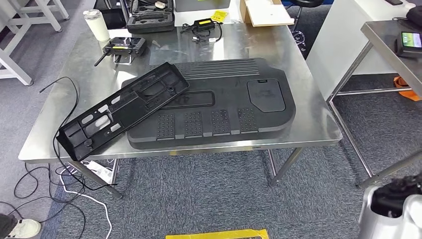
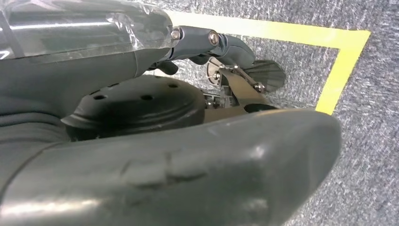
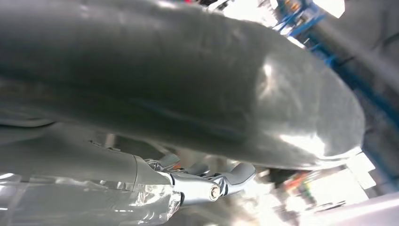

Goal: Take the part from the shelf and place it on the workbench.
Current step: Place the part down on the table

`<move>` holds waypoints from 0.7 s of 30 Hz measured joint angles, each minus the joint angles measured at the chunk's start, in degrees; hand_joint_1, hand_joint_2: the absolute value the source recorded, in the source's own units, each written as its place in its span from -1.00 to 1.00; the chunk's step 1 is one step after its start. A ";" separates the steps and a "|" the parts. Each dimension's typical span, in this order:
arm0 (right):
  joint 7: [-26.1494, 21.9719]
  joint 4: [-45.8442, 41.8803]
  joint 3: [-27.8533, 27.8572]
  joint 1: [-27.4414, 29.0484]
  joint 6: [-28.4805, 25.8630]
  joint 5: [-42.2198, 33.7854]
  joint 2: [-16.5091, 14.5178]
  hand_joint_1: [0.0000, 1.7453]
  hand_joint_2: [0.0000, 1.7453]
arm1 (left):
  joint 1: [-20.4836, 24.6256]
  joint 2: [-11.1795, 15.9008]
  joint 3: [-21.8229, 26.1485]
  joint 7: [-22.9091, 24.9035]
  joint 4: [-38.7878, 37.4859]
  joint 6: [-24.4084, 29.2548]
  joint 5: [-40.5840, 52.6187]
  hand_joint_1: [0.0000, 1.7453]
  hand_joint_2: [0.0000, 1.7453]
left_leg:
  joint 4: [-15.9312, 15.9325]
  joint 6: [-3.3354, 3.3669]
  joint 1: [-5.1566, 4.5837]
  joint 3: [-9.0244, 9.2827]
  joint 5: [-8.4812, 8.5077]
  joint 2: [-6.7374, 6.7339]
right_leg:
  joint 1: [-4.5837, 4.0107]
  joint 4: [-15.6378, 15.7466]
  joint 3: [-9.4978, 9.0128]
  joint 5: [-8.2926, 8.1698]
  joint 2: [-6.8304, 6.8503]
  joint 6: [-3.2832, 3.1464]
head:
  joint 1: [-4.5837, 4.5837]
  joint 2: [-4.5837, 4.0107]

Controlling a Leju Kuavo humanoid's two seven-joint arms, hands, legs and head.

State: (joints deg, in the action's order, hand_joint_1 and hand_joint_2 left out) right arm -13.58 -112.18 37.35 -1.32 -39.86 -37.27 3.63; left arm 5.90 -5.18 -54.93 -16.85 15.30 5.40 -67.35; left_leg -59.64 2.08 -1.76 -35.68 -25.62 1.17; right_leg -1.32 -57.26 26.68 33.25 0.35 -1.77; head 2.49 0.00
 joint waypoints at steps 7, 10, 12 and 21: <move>-2.45 10.04 4.32 6.41 1.17 -8.26 -3.56 -1.00 -1.00 | -0.02 0.02 -0.02 0.05 0.00 -0.04 -1.07 -1.00 -1.00 | 0.00 -0.06 0.00 0.02 -0.11 0.02 | -0.01 0.02 -0.05 0.11 0.01 -0.04 | 0.04 0.00; -3.34 16.51 5.25 7.85 1.50 -8.38 -4.85 -1.00 -1.00 | -0.05 0.07 -0.06 0.44 0.00 -0.01 -1.86 -1.00 -1.00 | 0.01 -0.10 0.01 0.04 -0.16 -0.03 | -0.03 0.02 -0.06 0.13 -0.05 -0.06 | 0.05 0.00; -4.31 22.18 5.68 7.95 0.73 -6.19 -5.68 -1.00 -1.00 | -0.04 0.09 -0.13 1.01 0.00 0.21 -2.49 -1.00 -1.00 | 0.02 -0.11 0.04 0.05 -0.17 -0.05 | -0.05 0.02 -0.06 0.13 -0.05 -0.06 | 0.06 0.00; -1.60 56.54 4.38 1.48 3.26 11.89 -9.27 -1.00 -1.00 | 0.01 0.15 -0.34 3.54 0.11 0.95 -5.50 -1.00 -1.00 | 0.04 -0.16 0.12 0.11 -0.17 -0.14 | -0.19 0.00 -0.19 0.13 -0.11 -0.10 | 0.04 0.00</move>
State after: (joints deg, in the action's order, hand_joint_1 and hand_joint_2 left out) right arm -15.19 -55.64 41.73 0.17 -36.59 -25.38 -5.65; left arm 5.90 -5.03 -55.27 -13.31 15.41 6.36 -72.85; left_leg -59.60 1.92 -1.64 -35.57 -25.78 1.03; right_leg -1.51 -57.27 26.49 33.38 0.24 -1.87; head 2.54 0.00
